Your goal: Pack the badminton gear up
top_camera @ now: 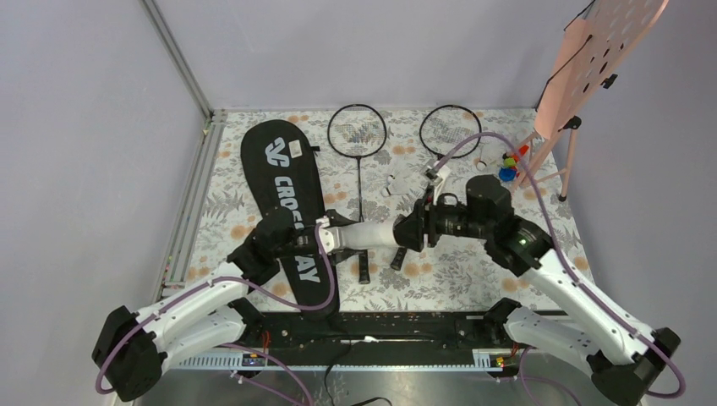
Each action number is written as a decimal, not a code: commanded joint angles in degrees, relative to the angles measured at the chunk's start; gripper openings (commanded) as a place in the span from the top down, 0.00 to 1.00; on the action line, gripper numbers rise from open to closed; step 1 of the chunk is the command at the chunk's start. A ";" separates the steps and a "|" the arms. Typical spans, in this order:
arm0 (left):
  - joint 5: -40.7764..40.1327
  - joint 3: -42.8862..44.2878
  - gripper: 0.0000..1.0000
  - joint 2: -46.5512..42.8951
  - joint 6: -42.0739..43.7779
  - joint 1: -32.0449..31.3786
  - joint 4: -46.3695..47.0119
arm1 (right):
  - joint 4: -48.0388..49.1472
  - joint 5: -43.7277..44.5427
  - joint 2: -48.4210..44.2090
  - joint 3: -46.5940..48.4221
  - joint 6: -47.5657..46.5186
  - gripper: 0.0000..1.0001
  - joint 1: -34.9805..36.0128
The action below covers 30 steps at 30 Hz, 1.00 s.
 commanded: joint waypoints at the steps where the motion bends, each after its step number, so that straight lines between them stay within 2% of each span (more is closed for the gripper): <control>1: -0.38 -0.08 0.40 -3.06 -1.26 -0.71 10.34 | -9.03 7.48 -4.75 6.33 -3.73 0.36 0.59; 2: -0.80 -0.78 0.40 -3.66 -1.72 -0.71 11.08 | -10.48 8.40 -5.71 7.32 -3.99 0.30 0.57; 3: -1.02 -1.41 0.40 -4.31 -1.86 -0.68 11.54 | -11.80 9.35 -6.84 7.97 -4.25 0.18 0.59; 4: -1.27 -2.02 0.40 -4.98 -2.04 -0.71 11.96 | -12.88 10.09 -7.88 8.62 -4.65 0.11 0.54; 6: -2.18 -3.24 0.40 -6.48 -2.69 -0.71 13.17 | -14.28 11.54 -10.21 9.38 -5.43 0.02 0.57; 11: -5.90 -5.62 0.40 -8.75 -4.14 -0.70 15.79 | -14.46 16.06 -15.61 9.26 -5.58 0.00 0.54; 17: -15.70 -8.60 0.40 -11.00 -12.11 -0.71 24.93 | -13.20 29.70 -15.11 6.50 -3.40 0.00 0.57; 20: -22.33 -11.60 0.40 -13.01 -16.25 -0.71 32.53 | -10.46 38.71 -9.40 4.33 -2.30 0.00 0.48; 24: -32.60 -17.31 0.40 -13.67 -21.88 -0.71 48.77 | -7.97 46.67 5.15 7.32 -4.39 0.00 0.08; 27: -36.28 -19.71 0.40 -14.22 -24.10 -0.71 54.67 | -7.80 44.00 16.45 12.64 -6.24 0.00 -2.59; 30: -36.17 -19.72 0.40 -15.84 -24.28 -0.71 52.41 | -5.37 37.46 27.45 17.02 -7.22 0.00 -8.06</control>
